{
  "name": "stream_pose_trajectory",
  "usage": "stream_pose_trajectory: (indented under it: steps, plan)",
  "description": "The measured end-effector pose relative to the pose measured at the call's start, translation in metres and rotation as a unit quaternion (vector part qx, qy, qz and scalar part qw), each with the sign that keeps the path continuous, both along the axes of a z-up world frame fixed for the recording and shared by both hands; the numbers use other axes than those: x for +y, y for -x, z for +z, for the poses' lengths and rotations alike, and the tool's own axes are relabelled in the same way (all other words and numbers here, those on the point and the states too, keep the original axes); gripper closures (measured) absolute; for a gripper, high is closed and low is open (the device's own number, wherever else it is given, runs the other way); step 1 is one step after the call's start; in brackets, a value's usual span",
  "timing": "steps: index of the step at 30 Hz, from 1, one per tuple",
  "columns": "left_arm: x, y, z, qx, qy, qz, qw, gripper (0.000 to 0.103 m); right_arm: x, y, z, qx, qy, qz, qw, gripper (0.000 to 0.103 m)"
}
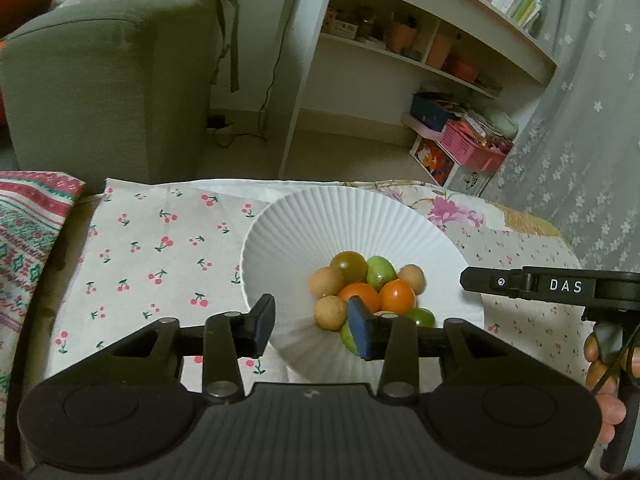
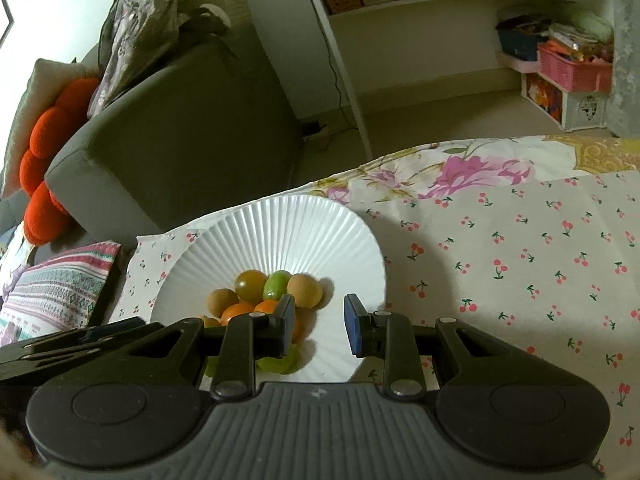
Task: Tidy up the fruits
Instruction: 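Open the right gripper over the plate while the left lowers its tan fruit, then move both open grippers back to the orange and tomato pile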
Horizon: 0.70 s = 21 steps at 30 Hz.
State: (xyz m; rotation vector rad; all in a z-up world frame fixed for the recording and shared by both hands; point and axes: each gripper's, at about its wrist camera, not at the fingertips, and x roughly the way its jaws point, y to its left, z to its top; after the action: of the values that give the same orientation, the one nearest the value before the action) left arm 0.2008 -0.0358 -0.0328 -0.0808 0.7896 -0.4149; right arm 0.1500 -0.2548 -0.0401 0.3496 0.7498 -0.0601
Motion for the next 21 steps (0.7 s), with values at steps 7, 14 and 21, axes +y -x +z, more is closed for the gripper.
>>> stream_pose_trajectory:
  steps: [7,14,21]
  plan:
    - [-0.001,0.006,0.006,0.000,-0.015,0.003,0.9999,0.056,0.000,0.003,0.003,-0.009,-0.001,0.000,1.000,0.069]
    - [0.007,0.012,0.008,0.007,-0.022,0.022,0.9995,0.034,0.018,0.007,0.010,-0.023,0.038,0.030,0.999,0.030]
    - [0.012,0.021,0.009,0.006,-0.029,0.027,0.9992,0.015,0.026,0.014,0.017,-0.037,0.050,0.047,0.997,0.015]
